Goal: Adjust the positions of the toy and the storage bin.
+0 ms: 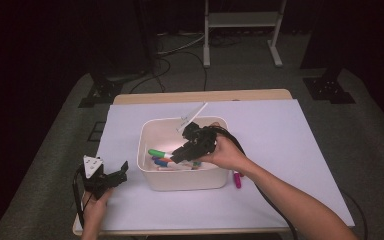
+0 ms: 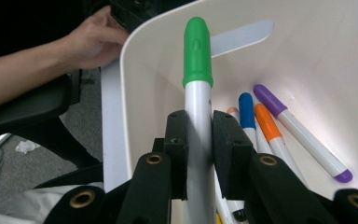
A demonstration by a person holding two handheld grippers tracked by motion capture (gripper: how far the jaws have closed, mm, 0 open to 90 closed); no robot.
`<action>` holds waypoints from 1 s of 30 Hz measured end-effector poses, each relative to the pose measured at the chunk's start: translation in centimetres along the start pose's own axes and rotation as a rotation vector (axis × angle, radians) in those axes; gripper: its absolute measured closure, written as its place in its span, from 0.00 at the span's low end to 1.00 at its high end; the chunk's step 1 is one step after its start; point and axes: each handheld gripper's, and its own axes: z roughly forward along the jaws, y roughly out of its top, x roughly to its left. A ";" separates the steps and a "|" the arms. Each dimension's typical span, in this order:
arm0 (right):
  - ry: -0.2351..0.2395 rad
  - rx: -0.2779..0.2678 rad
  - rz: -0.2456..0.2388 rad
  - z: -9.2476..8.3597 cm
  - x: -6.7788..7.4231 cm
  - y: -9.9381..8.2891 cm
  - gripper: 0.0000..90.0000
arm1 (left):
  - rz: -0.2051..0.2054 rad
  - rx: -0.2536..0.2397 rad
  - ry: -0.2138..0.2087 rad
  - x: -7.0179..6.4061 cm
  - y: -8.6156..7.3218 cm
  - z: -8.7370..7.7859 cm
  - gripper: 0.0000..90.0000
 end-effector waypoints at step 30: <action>-0.032 0.114 -0.054 2.3 -0.6 0.1 0.78 | -0.005 0.002 -0.002 0.1 0.0 0.0 0.00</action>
